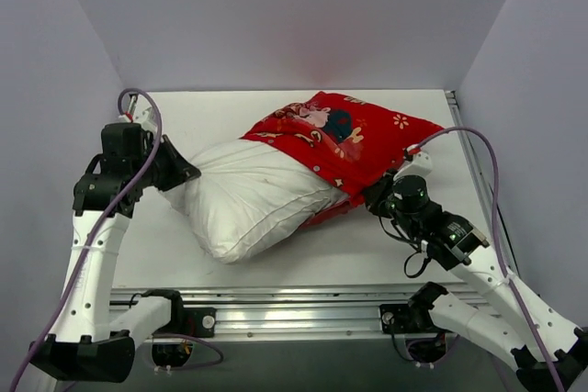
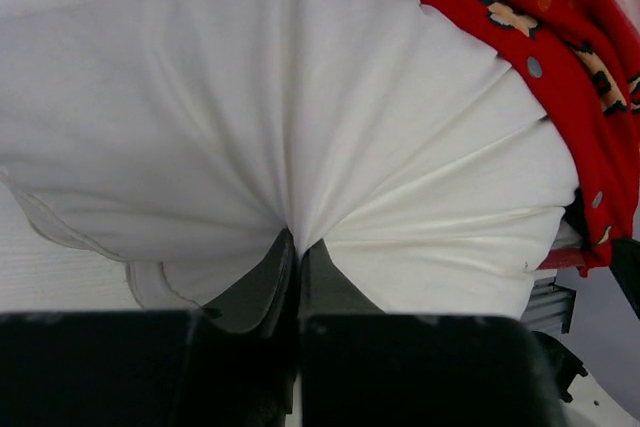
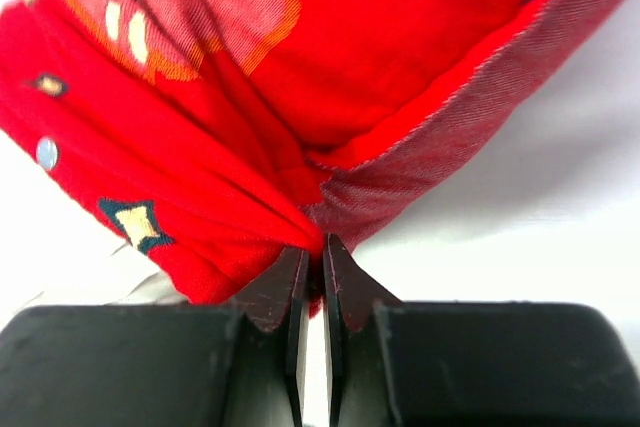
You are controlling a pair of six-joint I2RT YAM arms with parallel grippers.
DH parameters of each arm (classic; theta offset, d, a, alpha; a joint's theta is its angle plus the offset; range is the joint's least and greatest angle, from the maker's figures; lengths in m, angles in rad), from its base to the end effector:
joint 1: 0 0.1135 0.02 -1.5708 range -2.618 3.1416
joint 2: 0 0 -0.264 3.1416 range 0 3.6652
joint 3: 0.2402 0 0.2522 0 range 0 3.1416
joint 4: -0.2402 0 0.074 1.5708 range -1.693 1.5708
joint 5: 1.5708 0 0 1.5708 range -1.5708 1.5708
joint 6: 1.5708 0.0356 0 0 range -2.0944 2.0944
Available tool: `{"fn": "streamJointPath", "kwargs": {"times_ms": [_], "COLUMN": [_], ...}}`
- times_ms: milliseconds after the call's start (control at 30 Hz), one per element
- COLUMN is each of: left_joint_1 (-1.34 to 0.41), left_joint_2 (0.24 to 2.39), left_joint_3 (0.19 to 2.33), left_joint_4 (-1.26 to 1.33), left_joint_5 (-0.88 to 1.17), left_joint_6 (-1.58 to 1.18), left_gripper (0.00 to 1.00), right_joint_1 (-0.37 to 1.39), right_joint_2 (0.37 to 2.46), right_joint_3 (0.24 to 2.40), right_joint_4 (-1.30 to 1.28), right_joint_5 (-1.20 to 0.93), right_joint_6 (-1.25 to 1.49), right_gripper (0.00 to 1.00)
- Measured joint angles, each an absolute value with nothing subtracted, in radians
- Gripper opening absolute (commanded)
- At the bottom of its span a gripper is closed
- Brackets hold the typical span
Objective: Remove the pillowcase from the pillow
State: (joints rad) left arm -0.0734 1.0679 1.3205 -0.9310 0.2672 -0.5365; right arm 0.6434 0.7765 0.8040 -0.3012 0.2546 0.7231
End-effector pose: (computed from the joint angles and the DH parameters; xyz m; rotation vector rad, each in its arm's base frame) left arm 0.1981 -0.0240 0.3961 -0.3825 2.2644 -0.6230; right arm 0.1488 0.1004 0.3359 0.2583 1.8795 0.7161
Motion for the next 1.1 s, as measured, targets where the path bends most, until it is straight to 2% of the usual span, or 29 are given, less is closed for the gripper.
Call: {"fn": "streamJointPath", "kwargs": {"times_ms": [100,133,167,200,300,367,400,467,600,767,933,1100], "left_joint_1": [-0.062,-0.058,-0.055,-0.052,-0.035,-0.029,-0.029,-0.029,-0.031,-0.056,-0.08,-0.127], "left_joint_2": [0.993,0.968,0.944,0.921,0.86,0.842,0.84,0.861,0.943,1.117,1.28,1.385], "left_joint_3": [1.246,1.225,1.209,1.199,1.194,1.2,1.211,1.246,1.3,1.335,1.338,1.33], "left_joint_4": [-0.933,-0.936,-0.944,-0.955,-0.976,-0.978,-0.981,-0.978,-0.946,-0.88,-0.841,-0.81], "left_joint_5": [0.279,0.278,0.278,0.278,0.269,0.283,0.295,0.328,0.37,0.369,0.365,0.377], "left_joint_6": [-0.516,-0.507,-0.494,-0.479,-0.434,-0.418,-0.409,-0.395,-0.371,-0.354,-0.343,-0.328], "left_gripper": [0.03,0.14,0.29,0.54,0.86,0.94,0.96,0.95,0.94,0.94,0.94,0.99], "right_joint_1": [0.641,0.642,0.644,0.652,0.686,0.731,0.754,0.789,0.8,0.8,0.8,0.799], "right_joint_2": [0.77,0.765,0.76,0.759,0.771,0.806,0.833,0.891,1.023,1.269,1.551,1.671], "right_joint_3": [0.786,0.78,0.778,0.778,0.799,0.855,0.892,0.97,1.123,1.354,1.625,1.659], "right_joint_4": [-0.287,-0.278,-0.272,-0.266,-0.253,-0.259,-0.258,-0.255,-0.262,-0.281,-0.302,-0.282], "right_joint_5": [0.163,0.128,0.095,0.069,0.012,-0.012,-0.023,-0.044,-0.041,0.029,0.072,0.078], "right_joint_6": [0.659,0.641,0.627,0.613,0.56,0.518,0.498,0.455,0.388,0.306,0.207,0.136], "right_gripper": [0.02,0.08,0.24,0.29,0.47,0.59,0.63,0.71,0.81,0.88,0.89,0.9]}}
